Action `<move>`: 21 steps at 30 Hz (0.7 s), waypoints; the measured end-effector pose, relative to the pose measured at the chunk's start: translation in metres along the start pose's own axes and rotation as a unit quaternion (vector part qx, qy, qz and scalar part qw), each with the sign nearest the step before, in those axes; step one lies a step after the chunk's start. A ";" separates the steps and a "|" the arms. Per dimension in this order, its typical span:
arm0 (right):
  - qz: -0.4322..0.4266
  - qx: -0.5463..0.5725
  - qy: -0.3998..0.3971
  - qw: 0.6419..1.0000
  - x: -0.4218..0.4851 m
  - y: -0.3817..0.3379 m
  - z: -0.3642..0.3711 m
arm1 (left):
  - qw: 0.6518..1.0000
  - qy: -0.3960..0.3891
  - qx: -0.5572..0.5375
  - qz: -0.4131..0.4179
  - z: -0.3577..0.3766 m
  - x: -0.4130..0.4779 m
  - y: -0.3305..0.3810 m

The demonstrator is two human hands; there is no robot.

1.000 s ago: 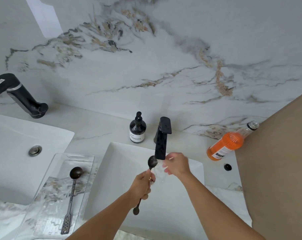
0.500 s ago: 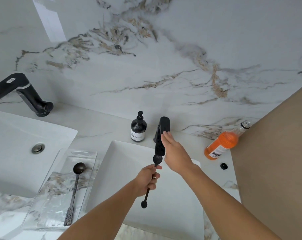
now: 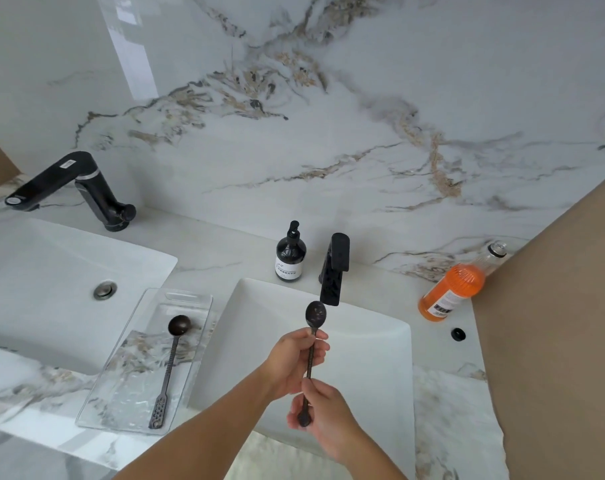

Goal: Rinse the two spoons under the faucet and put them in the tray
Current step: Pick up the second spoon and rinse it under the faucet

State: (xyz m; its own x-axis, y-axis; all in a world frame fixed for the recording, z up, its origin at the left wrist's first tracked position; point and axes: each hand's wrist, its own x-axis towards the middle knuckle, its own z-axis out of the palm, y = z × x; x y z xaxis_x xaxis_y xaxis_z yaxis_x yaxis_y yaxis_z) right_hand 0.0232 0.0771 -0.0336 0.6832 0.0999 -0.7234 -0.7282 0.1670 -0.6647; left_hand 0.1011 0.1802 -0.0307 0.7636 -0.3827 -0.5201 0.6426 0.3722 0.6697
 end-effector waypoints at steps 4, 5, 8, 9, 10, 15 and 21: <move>-0.072 -0.060 -0.003 0.996 -0.002 -0.010 -0.005 | 0.998 -0.044 0.041 0.036 0.010 -0.008 0.027; -0.086 -0.088 -0.012 0.992 -0.004 -0.015 -0.007 | 0.995 -0.034 0.082 0.054 0.015 -0.010 0.034; -0.110 -0.168 -0.032 0.979 -0.007 -0.031 -0.009 | 0.980 -0.006 0.165 0.107 0.035 -0.012 0.044; -0.115 -0.184 -0.038 0.975 -0.007 -0.037 -0.008 | 0.977 -0.010 0.176 0.118 0.040 -0.014 0.044; -0.122 -0.198 -0.041 0.972 -0.008 -0.041 -0.009 | 0.973 -0.021 0.191 0.131 0.045 -0.015 0.044; -0.190 -0.193 -0.025 0.962 -0.003 -0.059 -0.015 | 0.925 -0.117 0.322 0.163 0.049 -0.025 0.046; -0.213 -0.135 -0.034 0.967 0.001 -0.070 -0.019 | 0.799 -0.084 0.532 0.266 0.028 -0.022 0.054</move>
State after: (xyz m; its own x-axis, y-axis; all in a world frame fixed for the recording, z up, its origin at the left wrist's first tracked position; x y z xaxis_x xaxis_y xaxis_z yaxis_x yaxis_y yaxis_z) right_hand 0.0736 0.0465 0.0089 0.9200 0.1440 -0.3644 -0.3604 -0.0542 -0.9312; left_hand 0.1176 0.1851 0.0318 0.8347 -0.5507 0.0069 -0.2557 -0.3765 0.8905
